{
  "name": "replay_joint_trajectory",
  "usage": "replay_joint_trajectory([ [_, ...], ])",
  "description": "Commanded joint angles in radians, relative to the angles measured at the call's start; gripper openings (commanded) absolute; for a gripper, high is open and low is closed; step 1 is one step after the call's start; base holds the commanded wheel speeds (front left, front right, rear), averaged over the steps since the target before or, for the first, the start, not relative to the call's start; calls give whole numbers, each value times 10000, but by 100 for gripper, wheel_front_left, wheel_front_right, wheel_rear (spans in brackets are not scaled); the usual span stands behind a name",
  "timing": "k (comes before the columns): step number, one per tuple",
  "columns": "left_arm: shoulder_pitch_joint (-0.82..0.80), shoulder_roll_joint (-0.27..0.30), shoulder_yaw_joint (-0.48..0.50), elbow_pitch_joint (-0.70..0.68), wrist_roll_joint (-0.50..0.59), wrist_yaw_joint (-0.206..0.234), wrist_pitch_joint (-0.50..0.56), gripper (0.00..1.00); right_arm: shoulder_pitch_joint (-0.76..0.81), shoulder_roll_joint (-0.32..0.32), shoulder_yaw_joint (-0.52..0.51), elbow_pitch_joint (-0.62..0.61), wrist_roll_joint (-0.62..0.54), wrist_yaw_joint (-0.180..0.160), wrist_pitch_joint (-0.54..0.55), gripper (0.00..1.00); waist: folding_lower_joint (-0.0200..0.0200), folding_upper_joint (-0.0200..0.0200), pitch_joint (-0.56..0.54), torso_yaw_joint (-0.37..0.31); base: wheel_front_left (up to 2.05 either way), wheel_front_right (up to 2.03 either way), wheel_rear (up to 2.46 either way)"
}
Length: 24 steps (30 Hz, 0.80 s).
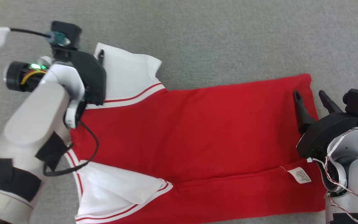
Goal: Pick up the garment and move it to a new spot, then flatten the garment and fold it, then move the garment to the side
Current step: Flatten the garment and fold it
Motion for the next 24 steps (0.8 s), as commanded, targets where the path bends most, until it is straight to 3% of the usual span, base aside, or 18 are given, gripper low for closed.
replay_joint_trajectory([
  [1,-96,8,6,3,-51,33,67,100,-13,1,-26,-20,-31,7,4,100,1,0,214,-218,0,0,0],
  [9,-111,346,-6,182,-247,-72,642,100,179,6,10,-4,-74,7,-93,100,1,0,301,-477,0,0,0],
  [11,-131,436,35,258,-319,-34,739,88,211,6,11,-43,-87,7,-82,100,1,0,343,-507,0,0,0],
  [13,-108,522,41,350,-343,-28,851,59,213,6,-2,-70,-101,7,-80,100,1,0,375,-528,0,0,0],
  [14,-87,559,29,380,-318,-62,861,50,223,6,-2,-78,-100,7,-87,100,1,0,390,-536,0,0,0],
  [16,-80,603,-30,443,-264,-91,837,41,254,6,-16,-84,-118,7,-78,100,1,0,413,-540,0,0,0],
  [17,-45,586,-26,470,-327,-124,871,32,273,6,-20,-86,-115,7,-61,100,1,0,418,-539,0,0,0],
  [22,86,456,16,553,-523,-301,952,22,317,6,-23,-130,-115,7,1,100,1,0,424,-524,0,0,0],
  [23,151,357,24,593,-661,-388,1019,22,299,6,-27,-158,-138,7,51,100,1,0,427,-509,0,0,0],
  [24,168,307,46,606,-728,-441,1035,31,286,6,-22,-181,-142,7,61,100,1,0,429,-505,0,0,0],
])
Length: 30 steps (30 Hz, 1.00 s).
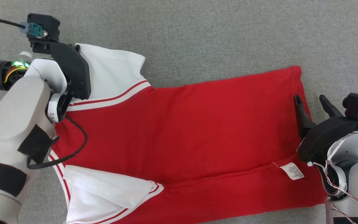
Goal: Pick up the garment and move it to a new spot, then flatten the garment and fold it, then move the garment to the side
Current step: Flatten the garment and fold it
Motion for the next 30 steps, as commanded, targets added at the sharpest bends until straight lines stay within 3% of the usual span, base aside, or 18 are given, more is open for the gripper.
replay_joint_trajectory([
  [1,439,-133,-100,225,-139,-73,235,39,33,9,6,-58,-79,7,14,100,1,0,3,8,0,0,0],
  [3,443,-222,-37,233,-258,-113,157,75,15,9,34,-86,-80,7,53,100,1,0,5,9,0,0,0],
  [6,396,-270,-12,270,-330,-105,81,81,19,9,106,-98,-43,7,72,100,1,0,7,-31,0,0,0],
  [8,392,-291,-28,305,-351,-88,93,74,41,9,151,-105,0,7,65,100,1,0,14,-74,0,0,0],
  [9,384,-279,-39,337,-345,-81,78,50,55,9,168,-107,16,7,66,100,1,0,23,-97,0,0,0],
  [11,336,-220,-71,397,-259,-41,14,44,68,10,167,-113,17,7,72,100,1,0,45,-135,0,0,0],
  [12,313,-207,-91,411,-206,-18,-32,10,60,10,148,-113,2,7,74,100,1,0,60,-146,0,0,0],
  [13,293,-211,-107,421,-192,-25,-63,0,57,10,128,-119,-20,7,79,100,1,0,71,-147,0,0,0],
  [21,201,-269,215,95,-685,-412,-136,0,-503,-44,272,-262,-555,7,748,100,1,0,169,-14,0,0,0],
  [24,160,-208,410,-203,-949,-583,-51,0,-982,-392,381,-461,-1001,7,1476,100,1,0,258,91,0,0,0],
  [30,251,-90,445,-799,-1079,-499,108,0,-1948,-1166,743,-203,-1016,7,2794,100,1,0,377,334,0,0,0],
])
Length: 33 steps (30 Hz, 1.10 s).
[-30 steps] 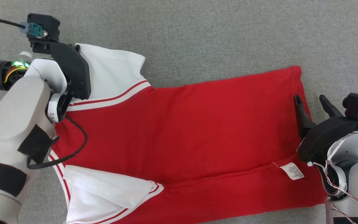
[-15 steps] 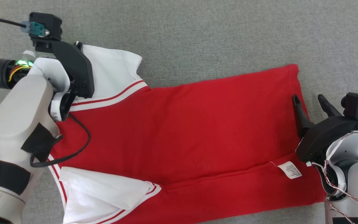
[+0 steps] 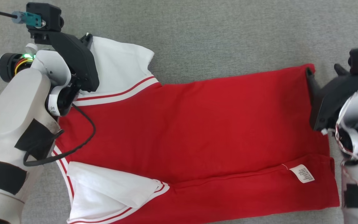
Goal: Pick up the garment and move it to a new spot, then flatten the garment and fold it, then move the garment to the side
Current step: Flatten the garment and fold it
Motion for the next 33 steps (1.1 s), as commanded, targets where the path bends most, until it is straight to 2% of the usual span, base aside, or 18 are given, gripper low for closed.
replay_joint_trajectory([
  [1,282,8,-67,-68,-42,60,112,0,-286,-227,130,207,82,7,190,100,-1,-1,81,100,0,0,0],
  [4,339,82,-164,-284,113,187,149,0,-681,-680,416,690,51,7,447,100,-1,-1,143,190,0,0,0],
  [9,430,135,-206,-507,130,308,184,0,-915,-898,560,1086,169,7,689,99,-1,-1,180,265,0,0,0],
  [10,435,146,-209,-548,120,338,198,0,-929,-905,568,1099,189,7,710,89,-1,-1,184,274,0,0,0],
  [11,453,158,-211,-589,102,347,212,0,-926,-895,576,1091,208,7,711,86,-1,-1,185,279,0,0,0],
  [13,508,189,-211,-678,80,375,250,0,-872,-886,608,1031,263,7,700,92,-1,-1,171,275,0,0,0],
  [15,544,215,-207,-763,56,429,254,0,-822,-927,604,922,306,7,698,91,-1,-1,150,255,0,0,0],
  [17,558,251,-193,-863,38,442,285,0,-732,-943,643,795,330,7,763,75,-1,-1,134,226,0,0,0],
  [20,555,346,-187,-1004,59,511,293,0,-603,-1010,709,749,444,7,954,65,-1,-1,125,179,0,0,0],
  [26,522,503,-139,-1265,8,633,377,0,-801,-854,649,1114,588,7,918,66,-1,-1,216,206,0,0,0],
  [30,630,588,-126,-1406,-36,688,374,0,-783,-801,881,1437,755,8,898,43,-1,-1,235,262,0,0,0],
  [32,698,635,-111,-1460,-61,686,370,0,-739,-847,1067,1540,858,8,971,23,-1,-1,213,277,0,0,0],
  [33,742,649,-71,-1492,-117,672,340,0,-704,-872,1133,1566,908,8,1000,4,-1,-1,194,284,0,0,0],
])
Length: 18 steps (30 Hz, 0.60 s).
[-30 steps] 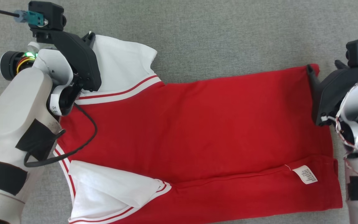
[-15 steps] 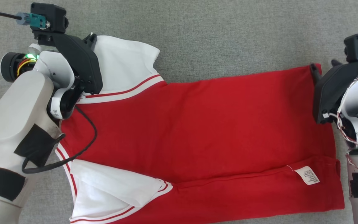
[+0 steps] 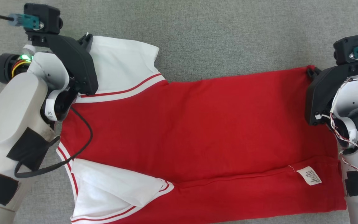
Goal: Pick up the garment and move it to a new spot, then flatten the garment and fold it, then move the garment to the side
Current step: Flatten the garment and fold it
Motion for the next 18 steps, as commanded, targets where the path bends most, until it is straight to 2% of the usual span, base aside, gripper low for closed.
replay_joint_trajectory([
  [1,346,109,87,17,-165,10,1,0,182,-21,181,180,151,10,128,0,0,0,-44,16,0,0,0],
  [7,547,65,535,-328,-729,-192,-279,0,221,-219,294,4,336,18,-67,0,0,0,-186,30,0,0,0],
  [10,803,8,874,-704,-1293,-660,-501,0,265,-178,299,-91,421,18,-349,0,0,0,-319,31,0,0,0],
  [13,1139,240,1127,-1223,-1792,-1179,-559,0,371,-142,351,-98,686,18,-717,0,0,0,-473,67,0,0,0],
  [18,1675,525,1504,-1936,-2285,-1379,-762,0,554,-349,303,52,694,18,-1116,0,0,0,-767,222,0,0,0],
])
